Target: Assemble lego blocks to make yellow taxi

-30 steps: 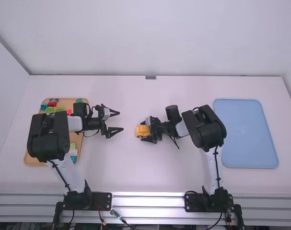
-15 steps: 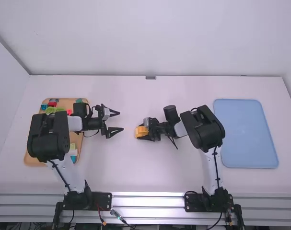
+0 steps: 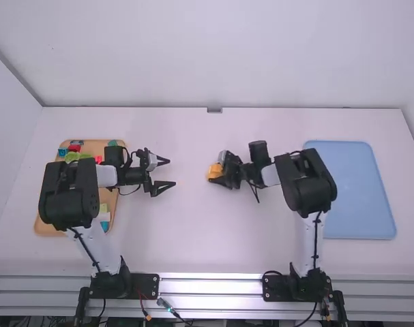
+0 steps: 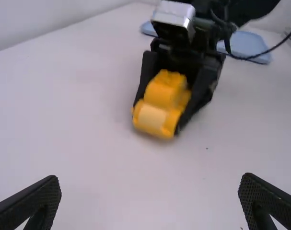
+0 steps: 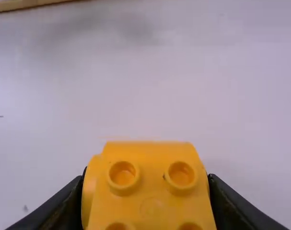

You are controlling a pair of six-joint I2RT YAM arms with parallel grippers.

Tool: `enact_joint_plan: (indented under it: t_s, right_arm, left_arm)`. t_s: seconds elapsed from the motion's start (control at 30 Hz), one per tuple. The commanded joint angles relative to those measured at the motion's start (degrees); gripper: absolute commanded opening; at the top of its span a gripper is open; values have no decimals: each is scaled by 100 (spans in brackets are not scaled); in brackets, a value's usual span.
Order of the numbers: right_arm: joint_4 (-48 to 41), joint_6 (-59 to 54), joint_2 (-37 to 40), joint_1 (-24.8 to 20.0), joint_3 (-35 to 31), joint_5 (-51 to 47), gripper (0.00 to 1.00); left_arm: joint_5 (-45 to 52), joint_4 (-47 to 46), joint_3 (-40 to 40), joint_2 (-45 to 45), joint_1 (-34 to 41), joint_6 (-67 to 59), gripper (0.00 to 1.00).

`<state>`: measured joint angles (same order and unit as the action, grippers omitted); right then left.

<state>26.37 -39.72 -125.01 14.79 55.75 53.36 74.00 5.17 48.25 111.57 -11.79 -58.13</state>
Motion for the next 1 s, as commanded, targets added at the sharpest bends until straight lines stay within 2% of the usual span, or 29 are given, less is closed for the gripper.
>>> enact_joint_plan:
  t_s: [0.0, 0.17, 0.23, 0.33, 0.37, 0.4, 0.5, 0.63, 0.73, 0.87, 0.97]
  right_arm:
    - [-396, -173, 743, -404, -24, -723, 32]
    - [-1718, -562, 1672, -1215, -31, -1908, 32]
    - [-2149, -551, 2039, -1703, -33, -2352, 27]
    - [-2358, -382, 2247, -2282, -33, -2588, 27]
    - [-2409, -175, 2315, -2680, -33, -2730, 27]
    - [-2406, -127, 2315, -2767, -33, -2767, 27]
    - [-2389, 315, 2299, -3565, -33, -2949, 28]
    - [-2420, 885, 2299, -4339, -48, -2924, 34]
    - [-2291, 1036, 2275, -4767, -157, -2927, 36]
    - [-1904, 1040, 2118, -5018, -321, -2990, 36]
    - [-1443, 1038, 1941, -5130, -570, -2990, 41]
  left_arm:
    - [-61, -20, -48, -186, 20, -22, 99]
    - [-319, 72, -66, -186, 26, -15, 99]
    - [-461, 199, -61, -186, 11, 173, 99]
    - [-520, 415, -63, -186, 15, 463, 99]
    - [-595, 566, -63, -186, 0, 649, 99]
    - [-605, 601, -63, -186, 0, 695, 99]
    - [-608, 846, -61, -186, 33, 933, 99]
    - [-614, 931, -59, -186, 7, 931, 99]
    - [-614, 949, -55, -186, 39, 929, 99]
    - [-614, 992, -66, -186, 39, 931, 99]
    - [-612, 992, -57, -186, 52, 931, 99]
